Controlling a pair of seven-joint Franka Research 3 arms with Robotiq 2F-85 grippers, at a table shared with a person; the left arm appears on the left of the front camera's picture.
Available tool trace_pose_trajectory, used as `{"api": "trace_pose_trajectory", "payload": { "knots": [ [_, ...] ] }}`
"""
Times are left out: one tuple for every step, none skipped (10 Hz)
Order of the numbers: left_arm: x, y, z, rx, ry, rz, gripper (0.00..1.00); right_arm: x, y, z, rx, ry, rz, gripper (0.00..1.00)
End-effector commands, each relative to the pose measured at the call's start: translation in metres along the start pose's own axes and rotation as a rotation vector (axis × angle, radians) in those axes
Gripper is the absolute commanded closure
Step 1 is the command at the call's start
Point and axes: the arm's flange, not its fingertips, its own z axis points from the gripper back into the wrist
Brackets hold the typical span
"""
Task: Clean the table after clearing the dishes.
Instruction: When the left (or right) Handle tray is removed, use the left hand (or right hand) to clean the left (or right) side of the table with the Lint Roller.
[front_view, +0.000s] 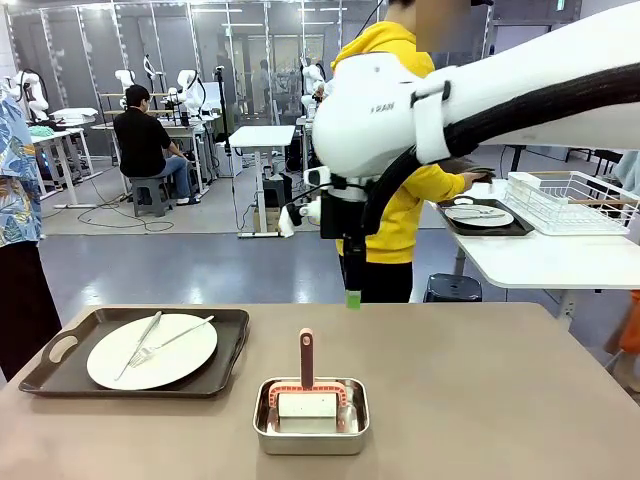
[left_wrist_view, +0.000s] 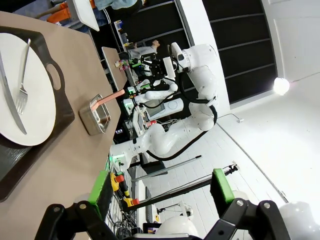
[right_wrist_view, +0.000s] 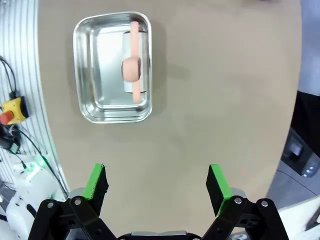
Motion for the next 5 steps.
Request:
{"api": "trace_pose_trajectory", "payload": {
  "knots": [
    [-0.003, -0.003, -0.002, 0.014, -0.011, -0.014, 0.0, 0.017, 0.008, -0.002, -0.029, 0.048, -0.011, 0.0],
    [-0.003, -0.003, -0.002, 0.014, -0.011, -0.014, 0.0, 0.022, 0.015, -0.006, -0.013, 0.039, 0.001, 0.0],
    [-0.003, -0.003, -0.002, 0.014, -0.011, -0.014, 0.0, 0.029, 0.02, -0.01, -0.013, 0.046, -0.01, 0.0],
    [-0.003, -0.003, -0.002, 0.014, -0.011, -0.014, 0.0, 0.033, 0.026, -0.01, -0.021, 0.04, -0.024, 0.0],
    [-0.003, -0.003, -0.002, 0.014, -0.011, -0.014, 0.0, 0.034, 0.034, -0.009, -0.019, 0.019, -0.031, 0.0]
  ]
}}
